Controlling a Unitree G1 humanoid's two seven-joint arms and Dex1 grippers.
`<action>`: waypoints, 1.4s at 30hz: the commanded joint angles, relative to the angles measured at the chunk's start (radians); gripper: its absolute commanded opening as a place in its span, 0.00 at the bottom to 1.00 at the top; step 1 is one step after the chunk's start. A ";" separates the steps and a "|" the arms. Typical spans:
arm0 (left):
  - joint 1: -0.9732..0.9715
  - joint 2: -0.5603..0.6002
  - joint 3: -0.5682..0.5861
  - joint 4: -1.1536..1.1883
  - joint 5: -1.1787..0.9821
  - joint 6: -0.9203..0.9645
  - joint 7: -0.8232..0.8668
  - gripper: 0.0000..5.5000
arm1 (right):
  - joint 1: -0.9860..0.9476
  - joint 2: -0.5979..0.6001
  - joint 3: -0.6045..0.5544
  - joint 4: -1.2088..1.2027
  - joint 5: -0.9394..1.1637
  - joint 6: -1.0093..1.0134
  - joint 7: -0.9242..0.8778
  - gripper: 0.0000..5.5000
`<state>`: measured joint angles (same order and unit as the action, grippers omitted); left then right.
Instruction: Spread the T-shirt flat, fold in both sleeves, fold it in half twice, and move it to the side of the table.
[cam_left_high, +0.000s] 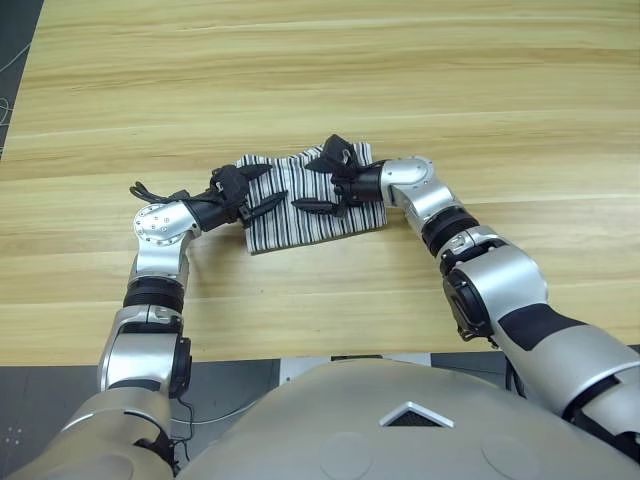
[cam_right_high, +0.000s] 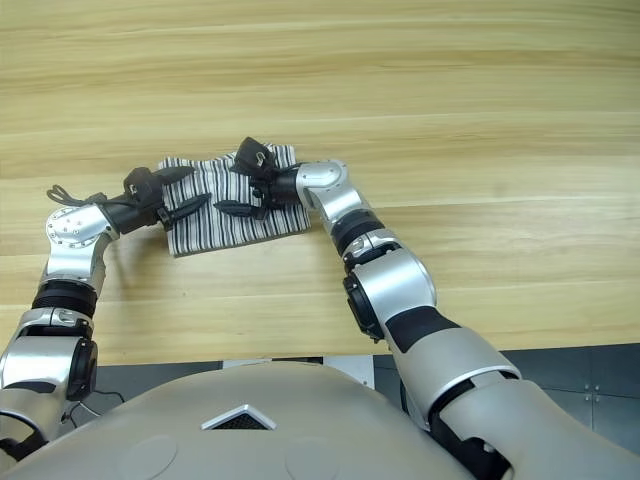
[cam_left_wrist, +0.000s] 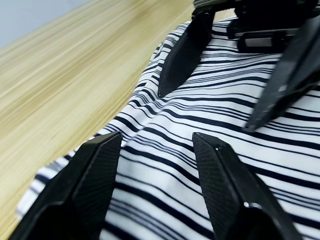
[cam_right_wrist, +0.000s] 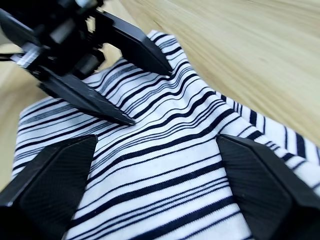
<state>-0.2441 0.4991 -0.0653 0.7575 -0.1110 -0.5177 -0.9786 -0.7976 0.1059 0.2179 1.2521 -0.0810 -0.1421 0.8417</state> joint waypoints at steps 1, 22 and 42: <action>-0.009 0.008 0.048 -0.082 -0.084 0.065 -0.039 0.48 | 0.040 -0.039 0.018 0.082 -0.072 0.111 -0.136 0.80; -0.061 -0.087 0.290 -0.465 -0.351 0.442 0.222 0.48 | 0.165 -0.592 -0.549 0.109 0.206 0.150 -0.888 0.80; 0.392 -0.329 0.122 -0.914 -0.035 0.367 0.647 0.48 | 0.870 -0.353 -0.299 -1.190 0.443 -0.395 -0.421 0.80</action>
<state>0.0503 0.2259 0.0880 -0.1085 -0.1876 -0.1644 -0.3979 -0.0655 -0.2716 -0.1206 0.1757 0.3389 -0.5615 0.3979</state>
